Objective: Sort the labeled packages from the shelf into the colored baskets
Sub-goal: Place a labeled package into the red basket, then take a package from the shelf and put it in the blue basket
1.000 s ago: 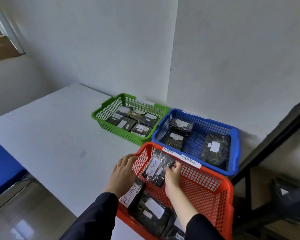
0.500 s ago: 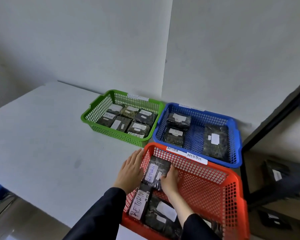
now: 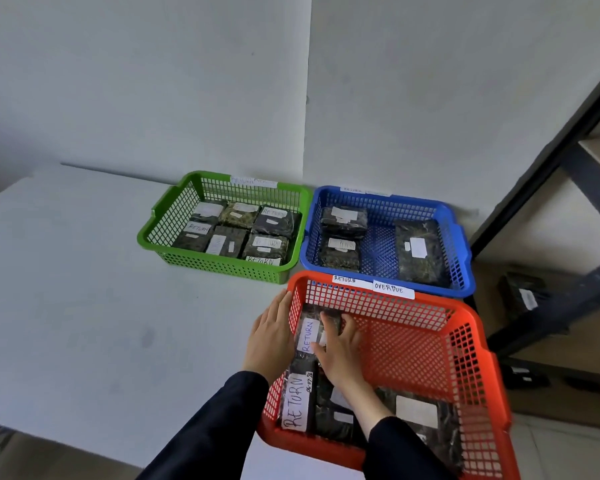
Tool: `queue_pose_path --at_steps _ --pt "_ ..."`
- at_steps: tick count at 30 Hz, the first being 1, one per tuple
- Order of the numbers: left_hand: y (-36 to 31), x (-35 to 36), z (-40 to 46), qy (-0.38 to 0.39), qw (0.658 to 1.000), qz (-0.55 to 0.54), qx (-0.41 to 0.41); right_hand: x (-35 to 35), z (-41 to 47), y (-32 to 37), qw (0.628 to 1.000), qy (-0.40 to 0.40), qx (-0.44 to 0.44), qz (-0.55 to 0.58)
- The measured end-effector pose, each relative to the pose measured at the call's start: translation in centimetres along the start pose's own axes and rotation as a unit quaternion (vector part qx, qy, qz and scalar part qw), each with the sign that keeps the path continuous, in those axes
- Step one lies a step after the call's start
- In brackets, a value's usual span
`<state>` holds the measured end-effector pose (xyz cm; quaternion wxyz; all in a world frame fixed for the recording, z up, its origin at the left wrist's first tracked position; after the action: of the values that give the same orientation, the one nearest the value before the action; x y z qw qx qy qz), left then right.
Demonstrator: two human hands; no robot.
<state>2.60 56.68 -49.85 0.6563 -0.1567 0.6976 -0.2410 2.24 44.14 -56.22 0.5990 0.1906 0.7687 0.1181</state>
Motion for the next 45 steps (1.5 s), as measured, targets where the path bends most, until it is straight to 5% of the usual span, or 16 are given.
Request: queue_pose_path --at_steps 7,14,23,31,36,45 --pt "0.3 0.2 0.1 0.015 0.999 0.03 -0.005 0.1 0.9 -1.0 0.996 0.042 0.011 0.083" --pt "-0.8 -0.9 1.4 0.016 0.997 0.058 -0.046 -5.4 1.2 -3.1 0.98 -0.064 0.001 0.191" --pt "-13.2 -1.8 4.1 -0.014 0.991 0.092 0.095 -16.2 -0.9 -7.3 0.96 -0.132 -0.066 0.239" --pt "-30.4 6.2 0.6 -0.001 0.984 0.061 0.166 -26.4 -10.7 -20.7 0.952 -0.22 -0.123 0.173" --pt "-41.8 12.7 -4.7 0.014 0.974 0.038 0.222 -30.4 -18.1 -33.3 0.956 -0.238 -0.075 0.157" --pt "-52.6 22.4 -8.4 0.081 0.957 0.039 0.277 -33.2 -25.0 -48.0 0.956 -0.253 0.018 0.147"
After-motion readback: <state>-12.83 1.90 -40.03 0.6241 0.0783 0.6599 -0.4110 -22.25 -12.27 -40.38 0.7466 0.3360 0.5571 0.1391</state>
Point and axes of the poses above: each hand's wrist, its own z-axis towards the middle knuckle, its own x-axis out of the palm, y = z × x, the point moved 9 cm from there along z, towards the middle knuckle, and after that the axes turned 2 degrees about -z, right-handed, at the moved point
